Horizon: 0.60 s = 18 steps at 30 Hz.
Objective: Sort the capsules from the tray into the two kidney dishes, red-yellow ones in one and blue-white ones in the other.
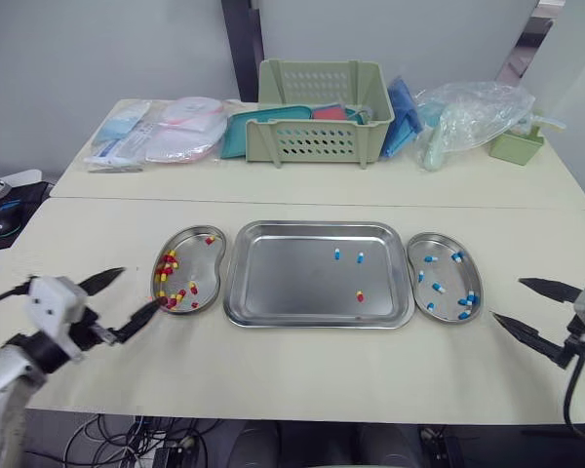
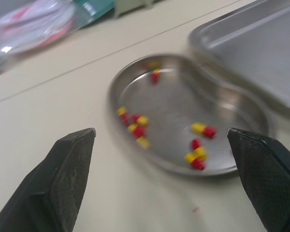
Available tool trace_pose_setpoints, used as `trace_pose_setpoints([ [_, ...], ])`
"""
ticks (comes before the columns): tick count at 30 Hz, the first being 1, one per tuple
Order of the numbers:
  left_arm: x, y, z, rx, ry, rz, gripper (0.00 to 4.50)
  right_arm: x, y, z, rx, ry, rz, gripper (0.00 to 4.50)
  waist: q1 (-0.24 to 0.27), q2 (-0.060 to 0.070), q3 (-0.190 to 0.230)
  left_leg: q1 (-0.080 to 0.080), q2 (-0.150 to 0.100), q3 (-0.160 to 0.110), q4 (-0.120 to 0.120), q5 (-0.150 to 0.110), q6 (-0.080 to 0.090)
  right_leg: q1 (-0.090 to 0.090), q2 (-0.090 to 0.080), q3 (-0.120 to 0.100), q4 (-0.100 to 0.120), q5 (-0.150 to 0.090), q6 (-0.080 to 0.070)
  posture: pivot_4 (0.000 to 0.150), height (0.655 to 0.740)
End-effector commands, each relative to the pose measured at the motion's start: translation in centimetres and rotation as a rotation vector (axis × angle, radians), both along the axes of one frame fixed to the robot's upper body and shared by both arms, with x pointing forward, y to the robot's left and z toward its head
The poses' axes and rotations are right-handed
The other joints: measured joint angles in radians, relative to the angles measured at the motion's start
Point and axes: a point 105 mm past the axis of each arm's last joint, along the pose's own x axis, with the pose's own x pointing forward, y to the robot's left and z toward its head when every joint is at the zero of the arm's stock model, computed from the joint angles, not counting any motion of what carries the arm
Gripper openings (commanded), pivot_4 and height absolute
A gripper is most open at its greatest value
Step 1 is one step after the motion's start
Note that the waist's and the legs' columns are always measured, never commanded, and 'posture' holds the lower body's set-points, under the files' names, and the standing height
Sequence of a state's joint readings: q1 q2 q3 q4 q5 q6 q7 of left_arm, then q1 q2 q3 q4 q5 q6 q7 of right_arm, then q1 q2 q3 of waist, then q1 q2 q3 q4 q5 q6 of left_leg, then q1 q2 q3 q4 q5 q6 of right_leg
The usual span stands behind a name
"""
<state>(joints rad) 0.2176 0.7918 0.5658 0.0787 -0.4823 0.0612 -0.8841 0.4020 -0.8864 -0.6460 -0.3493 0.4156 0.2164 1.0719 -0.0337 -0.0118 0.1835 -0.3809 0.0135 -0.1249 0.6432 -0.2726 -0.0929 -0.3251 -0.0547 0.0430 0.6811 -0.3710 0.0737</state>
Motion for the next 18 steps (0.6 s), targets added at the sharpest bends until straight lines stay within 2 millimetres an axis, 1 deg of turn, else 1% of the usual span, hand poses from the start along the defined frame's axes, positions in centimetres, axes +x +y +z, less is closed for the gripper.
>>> trace_pose_setpoints([
  [1,-1.5,4.3,0.4,0.007,0.036,0.132,4.50,0.1,-1.3,1.7,-0.040,-0.005,0.014,4.49,-0.004,0.000,0.000,0.001,0.000,0.000,0.000,0.000,0.000,0.000,0.000,0.000,0.000,0.000,0.000,0.150,0.7400],
  [3,-2.4,5.6,-0.3,0.018,0.070,0.166,4.50,0.0,-1.7,1.9,-0.053,0.016,0.023,4.49,-0.004,0.000,0.000,0.001,0.000,0.001,0.000,0.000,0.000,0.000,0.000,0.001,0.000,0.000,0.000,0.150,0.7400],
  [5,-3.8,6.9,-1.2,0.026,0.119,0.202,4.50,-0.3,-2.1,1.8,-0.069,0.059,0.034,4.49,-0.004,0.000,0.000,0.001,0.000,0.001,0.000,0.000,0.000,0.000,0.000,0.001,0.000,0.000,0.000,0.150,0.7400],
  [7,-4.8,7.4,-1.8,0.027,0.149,0.216,4.50,-0.7,-2.6,1.8,-0.080,0.098,0.041,4.49,-0.004,-0.001,0.000,0.001,0.000,0.001,-0.001,0.000,0.000,0.000,0.000,0.001,0.000,0.000,0.000,0.150,0.7400],
  [11,-5.6,7.5,-2.4,0.013,0.159,0.230,4.50,-0.5,-3.0,1.8,-0.086,0.111,0.041,4.49,0.000,-0.002,0.000,0.001,0.001,0.001,0.000,0.000,0.000,0.001,0.000,0.000,0.000,0.000,0.000,0.150,0.7400],
  [15,-6.1,6.6,-2.8,0.002,0.174,0.201,4.50,-0.3,-2.9,1.6,-0.081,0.116,0.047,4.49,0.002,-0.002,0.000,0.002,0.001,0.001,0.000,0.000,0.000,0.003,0.000,0.000,0.000,0.000,0.000,0.150,0.7400],
  [18,-6.6,6.0,-2.7,0.007,0.178,0.179,4.50,-0.3,-2.6,1.3,-0.073,0.120,0.051,4.49,0.001,-0.002,0.000,0.002,0.001,0.001,0.000,0.000,0.000,0.003,0.000,0.000,-0.001,0.000,0.000,0.150,0.7400],
])
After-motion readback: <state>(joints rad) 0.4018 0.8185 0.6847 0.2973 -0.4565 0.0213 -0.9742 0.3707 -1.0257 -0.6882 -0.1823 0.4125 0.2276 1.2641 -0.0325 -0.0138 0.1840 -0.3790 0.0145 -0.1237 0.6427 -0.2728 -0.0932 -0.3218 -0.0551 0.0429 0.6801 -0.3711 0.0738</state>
